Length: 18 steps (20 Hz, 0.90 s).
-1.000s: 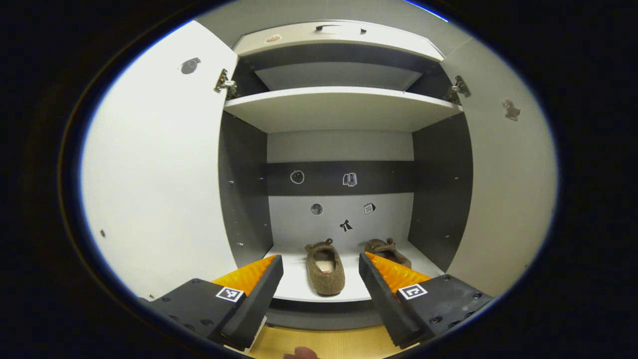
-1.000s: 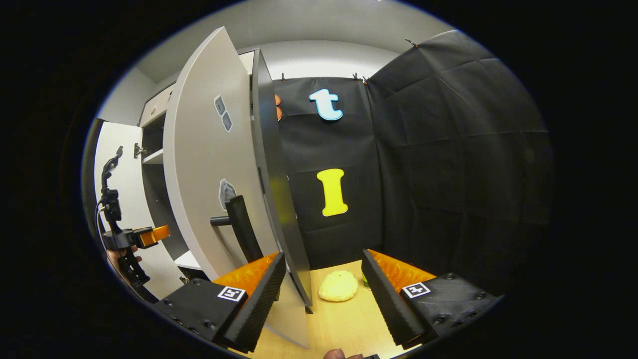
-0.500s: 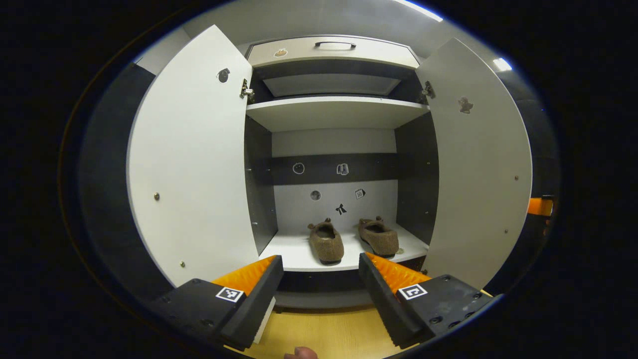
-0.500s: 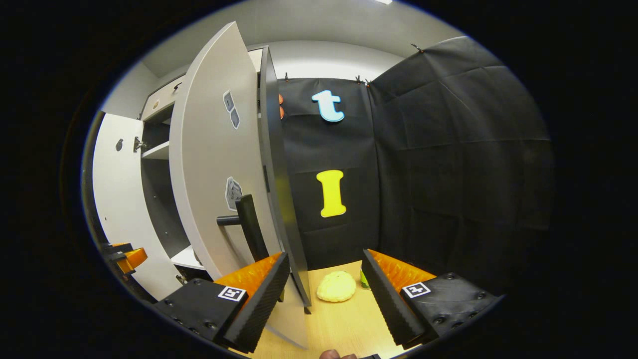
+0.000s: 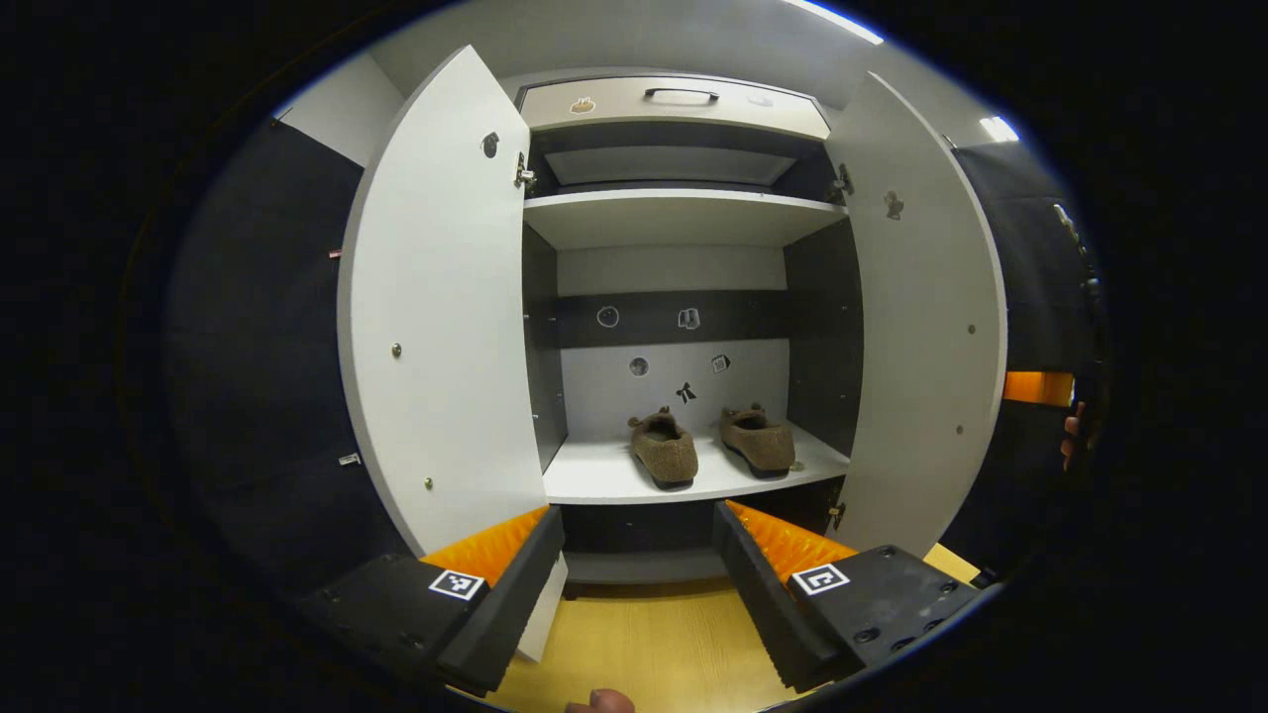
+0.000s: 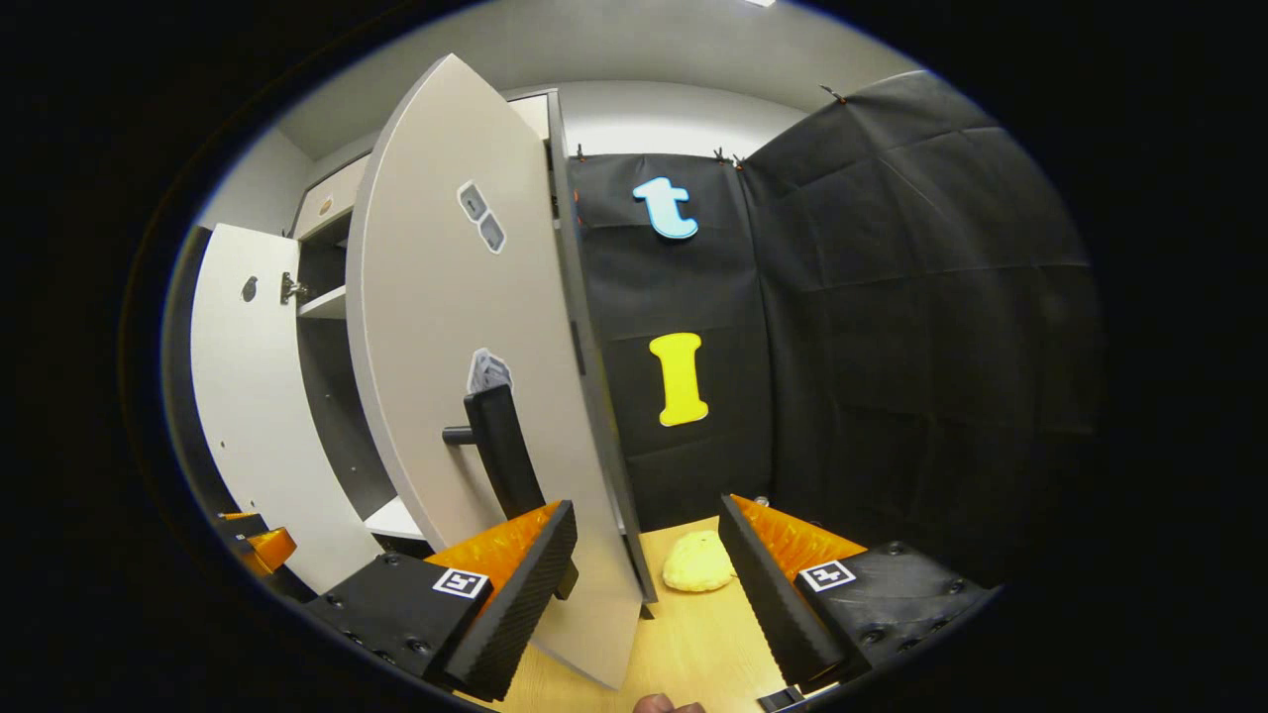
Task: Grab one shoe with the right hand and put it into the shoe cabinet, grab the other shoe with the left hand and put it into the shoe cabinet; then close the right door with the right hand and the left door with the left hand.
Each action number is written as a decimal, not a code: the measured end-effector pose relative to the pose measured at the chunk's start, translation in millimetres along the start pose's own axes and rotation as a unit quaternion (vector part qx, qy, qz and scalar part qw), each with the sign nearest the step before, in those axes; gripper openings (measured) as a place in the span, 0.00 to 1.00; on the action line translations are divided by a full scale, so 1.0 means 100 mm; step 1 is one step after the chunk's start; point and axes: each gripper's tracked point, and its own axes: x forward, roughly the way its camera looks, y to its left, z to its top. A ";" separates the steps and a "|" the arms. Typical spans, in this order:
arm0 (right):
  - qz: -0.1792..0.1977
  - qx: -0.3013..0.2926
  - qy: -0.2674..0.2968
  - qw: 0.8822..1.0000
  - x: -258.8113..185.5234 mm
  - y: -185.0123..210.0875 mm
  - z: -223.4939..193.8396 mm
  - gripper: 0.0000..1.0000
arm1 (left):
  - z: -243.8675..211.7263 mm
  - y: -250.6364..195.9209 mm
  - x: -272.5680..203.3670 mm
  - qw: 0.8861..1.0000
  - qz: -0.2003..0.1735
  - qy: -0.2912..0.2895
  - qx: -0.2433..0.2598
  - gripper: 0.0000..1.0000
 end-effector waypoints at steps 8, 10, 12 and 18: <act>0.045 0.018 0.014 0.999 0.11 0.79 -0.19 0.98 | -0.17 0.30 -0.18 1.000 0.008 0.017 0.001 0.97; 0.076 0.015 0.025 0.997 0.11 1.07 -0.27 0.98 | -0.15 0.36 -0.21 1.000 0.010 0.015 -0.001 0.97; 0.095 0.003 0.029 0.995 0.05 1.29 -0.32 0.98 | -0.13 0.43 -0.26 1.000 0.013 0.012 -0.005 0.97; 0.123 -0.017 0.027 0.992 -0.09 1.68 -0.38 0.98 | -0.06 0.76 -0.38 0.999 0.031 0.002 -0.020 0.97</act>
